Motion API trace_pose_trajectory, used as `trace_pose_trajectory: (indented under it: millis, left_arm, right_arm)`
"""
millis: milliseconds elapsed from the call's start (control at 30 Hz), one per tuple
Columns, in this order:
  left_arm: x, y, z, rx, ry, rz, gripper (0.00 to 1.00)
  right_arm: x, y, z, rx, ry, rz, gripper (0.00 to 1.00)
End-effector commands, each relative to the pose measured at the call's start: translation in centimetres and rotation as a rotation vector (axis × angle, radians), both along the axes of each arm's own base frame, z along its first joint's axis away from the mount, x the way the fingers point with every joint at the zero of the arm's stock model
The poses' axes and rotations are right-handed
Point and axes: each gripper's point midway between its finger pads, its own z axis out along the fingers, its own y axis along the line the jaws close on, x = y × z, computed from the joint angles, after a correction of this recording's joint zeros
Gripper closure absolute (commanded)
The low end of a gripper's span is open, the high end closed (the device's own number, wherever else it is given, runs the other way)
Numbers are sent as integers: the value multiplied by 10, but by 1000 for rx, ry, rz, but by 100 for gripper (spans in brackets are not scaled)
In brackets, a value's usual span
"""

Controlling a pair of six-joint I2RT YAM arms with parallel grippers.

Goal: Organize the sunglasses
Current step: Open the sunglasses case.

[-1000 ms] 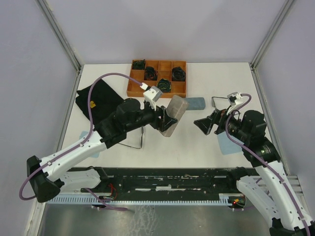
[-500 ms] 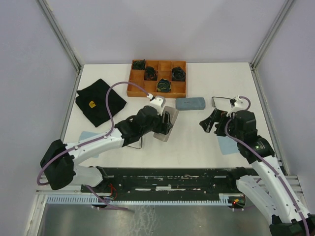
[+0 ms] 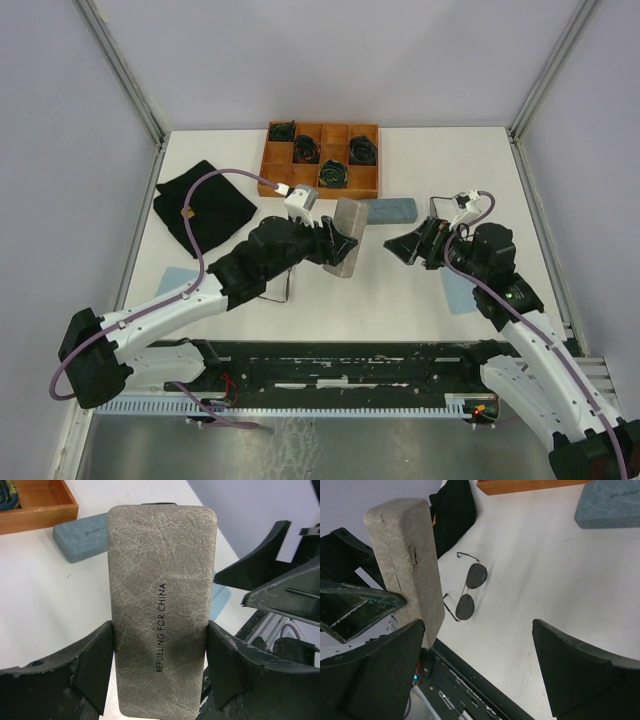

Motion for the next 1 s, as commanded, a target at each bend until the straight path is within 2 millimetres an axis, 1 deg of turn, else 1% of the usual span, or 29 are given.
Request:
trace_pose_trajectory:
  millis: [0,133,267,500,700,833,967]
  left_arm:
    - [-2,-10,53,-189,-60,-21,97]
    - [-5,-14,52,-197,-53,-40,97]
    - [-5,-15,50,-195,-50,-46,97]
    - [-6,-17,49,-192,-45,-60,97]
    - [-9,-20,48,-189,-42,-81,97]
    - [-10,-20,46,-185,-40,-88,97]
    - [-11,-21,49,-190,-45,-98,97]
  right_arm:
    - [7,20,50,145,-103,38,2]
    - [6,29,59,161,-113,52,2]
    - [6,36,61,159,-114,62,2]
    - [8,46,56,158,-101,80,2]
    - [11,50,55,151,-99,85,2]
    - [12,51,52,145,-92,82,2]
    - [14,50,43,119,-70,63,2]
